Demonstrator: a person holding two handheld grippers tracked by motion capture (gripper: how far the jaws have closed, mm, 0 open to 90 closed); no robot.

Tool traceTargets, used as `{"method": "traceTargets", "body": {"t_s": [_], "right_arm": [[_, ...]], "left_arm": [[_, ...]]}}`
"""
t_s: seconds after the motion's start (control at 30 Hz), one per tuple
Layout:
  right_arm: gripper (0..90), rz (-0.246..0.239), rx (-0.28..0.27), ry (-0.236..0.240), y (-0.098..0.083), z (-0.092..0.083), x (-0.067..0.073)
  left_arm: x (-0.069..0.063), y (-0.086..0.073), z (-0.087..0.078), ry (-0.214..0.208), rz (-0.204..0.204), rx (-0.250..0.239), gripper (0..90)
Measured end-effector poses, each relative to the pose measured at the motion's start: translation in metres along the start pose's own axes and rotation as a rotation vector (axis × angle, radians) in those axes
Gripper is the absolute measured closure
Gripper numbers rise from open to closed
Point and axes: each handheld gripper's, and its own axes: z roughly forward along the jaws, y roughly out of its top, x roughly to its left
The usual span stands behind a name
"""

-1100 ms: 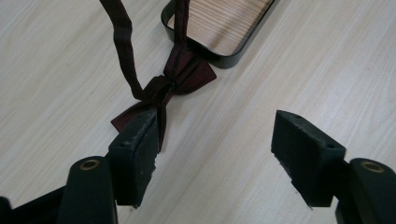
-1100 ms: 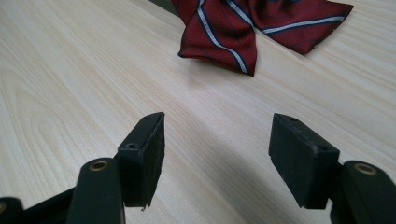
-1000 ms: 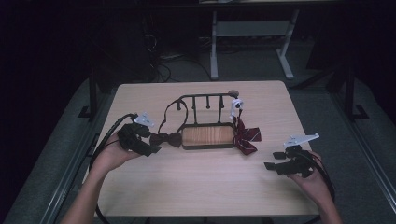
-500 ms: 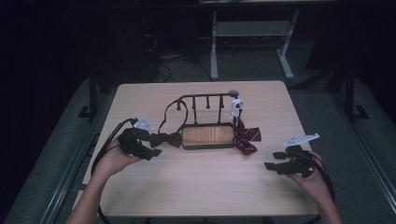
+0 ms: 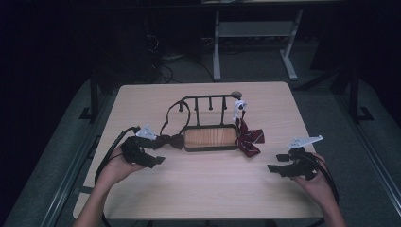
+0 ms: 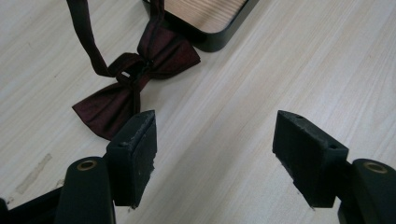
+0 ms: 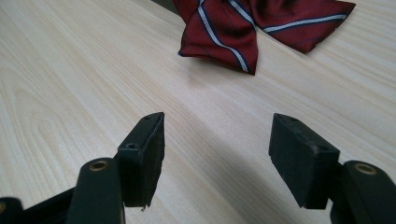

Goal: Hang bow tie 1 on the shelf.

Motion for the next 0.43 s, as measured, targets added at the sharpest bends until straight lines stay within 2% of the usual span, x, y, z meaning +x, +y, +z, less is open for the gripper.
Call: {"method": "traceTargets", "body": {"t_s": [0.3,0.43], "right_arm": [[35.9,-0.001,0.001,-0.001,0.0,0.001,0.001],[35.9,-0.015,0.002,-0.004,0.0,0.002,0.002]], "left_arm": [[-0.004,-0.015,0.009,0.004,-0.023,-0.019,30.8],[-0.008,-0.022,0.015,0.015,-0.026,-0.024,30.2]]}}
